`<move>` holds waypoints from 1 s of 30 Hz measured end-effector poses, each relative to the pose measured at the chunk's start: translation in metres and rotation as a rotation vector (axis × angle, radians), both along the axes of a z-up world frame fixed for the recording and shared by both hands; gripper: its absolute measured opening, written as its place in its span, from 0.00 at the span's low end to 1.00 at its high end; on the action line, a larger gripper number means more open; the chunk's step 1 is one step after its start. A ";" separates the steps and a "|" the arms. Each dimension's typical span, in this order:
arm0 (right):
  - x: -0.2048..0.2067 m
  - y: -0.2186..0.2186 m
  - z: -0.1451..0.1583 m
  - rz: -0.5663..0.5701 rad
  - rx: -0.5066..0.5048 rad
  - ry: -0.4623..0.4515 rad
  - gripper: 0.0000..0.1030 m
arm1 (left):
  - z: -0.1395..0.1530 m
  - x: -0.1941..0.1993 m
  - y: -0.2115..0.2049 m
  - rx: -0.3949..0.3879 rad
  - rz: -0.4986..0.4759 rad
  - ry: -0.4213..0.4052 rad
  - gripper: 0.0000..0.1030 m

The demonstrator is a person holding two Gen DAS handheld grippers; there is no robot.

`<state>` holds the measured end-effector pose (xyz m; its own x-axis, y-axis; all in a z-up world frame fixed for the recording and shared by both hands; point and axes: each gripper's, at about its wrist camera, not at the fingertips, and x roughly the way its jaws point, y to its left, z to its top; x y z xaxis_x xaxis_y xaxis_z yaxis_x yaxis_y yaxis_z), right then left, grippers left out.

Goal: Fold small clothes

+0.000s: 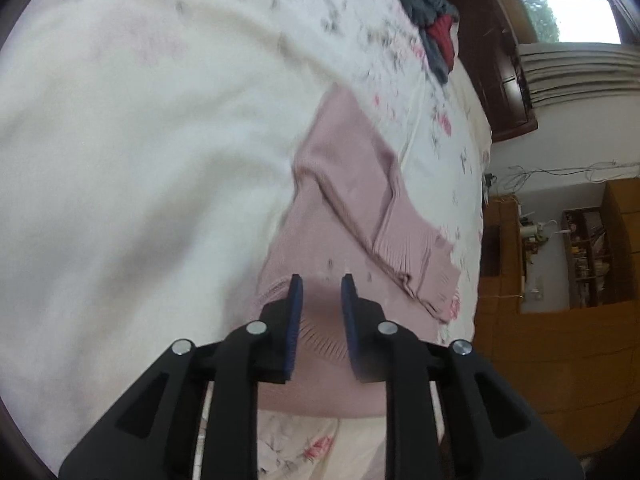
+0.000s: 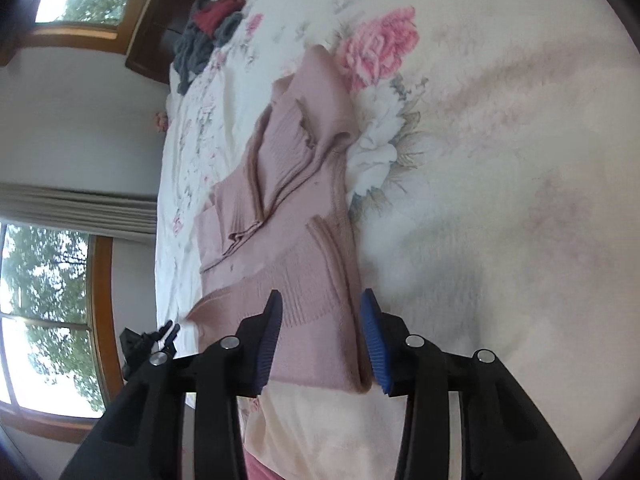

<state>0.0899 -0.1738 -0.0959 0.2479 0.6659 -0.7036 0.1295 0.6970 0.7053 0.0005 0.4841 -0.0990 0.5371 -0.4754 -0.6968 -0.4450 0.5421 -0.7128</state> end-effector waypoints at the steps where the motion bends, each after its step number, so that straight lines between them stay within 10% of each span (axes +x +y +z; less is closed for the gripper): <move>1: -0.002 -0.001 0.003 0.007 -0.005 -0.007 0.40 | 0.006 0.000 -0.001 0.033 -0.006 -0.002 0.22; 12: 0.000 0.052 0.009 0.187 -0.176 -0.080 0.44 | 0.004 0.034 -0.071 0.548 -0.414 0.043 0.45; 20: 0.010 0.079 -0.004 0.267 -0.269 -0.088 0.45 | -0.036 0.053 -0.089 0.659 -0.503 0.134 0.37; 23: 0.015 0.091 -0.003 0.302 -0.330 -0.126 0.45 | -0.034 0.048 -0.089 0.664 -0.485 0.104 0.09; 30: 0.031 0.121 -0.010 0.423 -0.457 -0.187 0.50 | -0.010 0.028 -0.100 0.651 -0.477 -0.026 0.08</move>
